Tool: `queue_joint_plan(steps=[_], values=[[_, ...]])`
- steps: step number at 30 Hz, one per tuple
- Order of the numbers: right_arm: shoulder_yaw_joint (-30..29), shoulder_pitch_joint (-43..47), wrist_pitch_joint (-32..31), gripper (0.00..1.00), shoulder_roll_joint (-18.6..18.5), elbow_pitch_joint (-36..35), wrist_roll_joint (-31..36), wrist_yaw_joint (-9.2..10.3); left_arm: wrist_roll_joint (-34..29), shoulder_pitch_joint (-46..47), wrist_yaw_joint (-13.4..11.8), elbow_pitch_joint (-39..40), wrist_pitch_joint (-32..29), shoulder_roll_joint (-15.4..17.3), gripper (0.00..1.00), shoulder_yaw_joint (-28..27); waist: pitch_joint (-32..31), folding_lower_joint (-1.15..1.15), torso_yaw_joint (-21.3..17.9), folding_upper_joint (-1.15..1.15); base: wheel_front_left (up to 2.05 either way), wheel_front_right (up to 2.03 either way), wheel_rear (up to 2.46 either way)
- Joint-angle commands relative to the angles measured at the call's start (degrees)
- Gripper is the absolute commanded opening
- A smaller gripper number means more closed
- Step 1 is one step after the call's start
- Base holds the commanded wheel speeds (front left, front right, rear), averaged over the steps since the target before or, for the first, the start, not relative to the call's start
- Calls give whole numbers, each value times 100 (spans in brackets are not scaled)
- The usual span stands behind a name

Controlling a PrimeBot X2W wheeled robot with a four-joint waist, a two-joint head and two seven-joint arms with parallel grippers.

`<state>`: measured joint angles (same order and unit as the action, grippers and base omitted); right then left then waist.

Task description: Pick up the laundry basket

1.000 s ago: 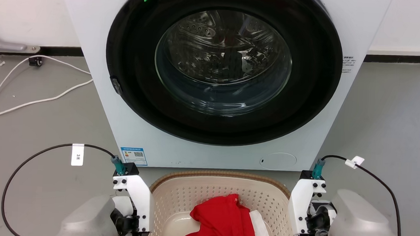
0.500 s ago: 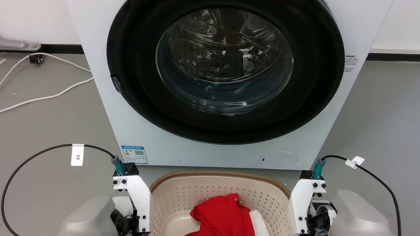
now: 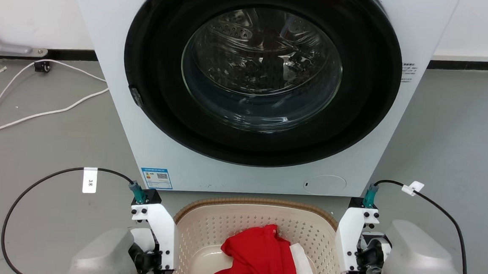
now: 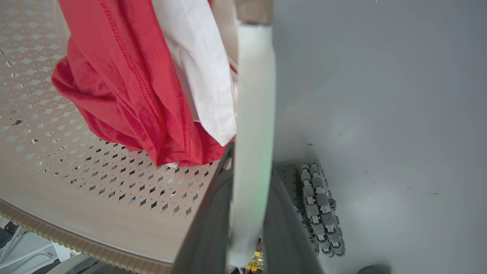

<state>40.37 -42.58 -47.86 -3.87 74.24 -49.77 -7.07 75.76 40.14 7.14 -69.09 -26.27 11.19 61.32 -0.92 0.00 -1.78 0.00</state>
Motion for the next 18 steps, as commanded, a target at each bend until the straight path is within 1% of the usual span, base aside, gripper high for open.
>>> queue_joint_plan(steps=[1,18], values=[[-24,-55,30,0,182,-68,-22,-77,50,-15,64,95,35,-178,0,5,0,0,0,0,0,0,0],[-24,-69,25,0,183,-68,-80,-77,149,-49,65,92,63,-191,0,36,24,0,12,0,0,0,0]])
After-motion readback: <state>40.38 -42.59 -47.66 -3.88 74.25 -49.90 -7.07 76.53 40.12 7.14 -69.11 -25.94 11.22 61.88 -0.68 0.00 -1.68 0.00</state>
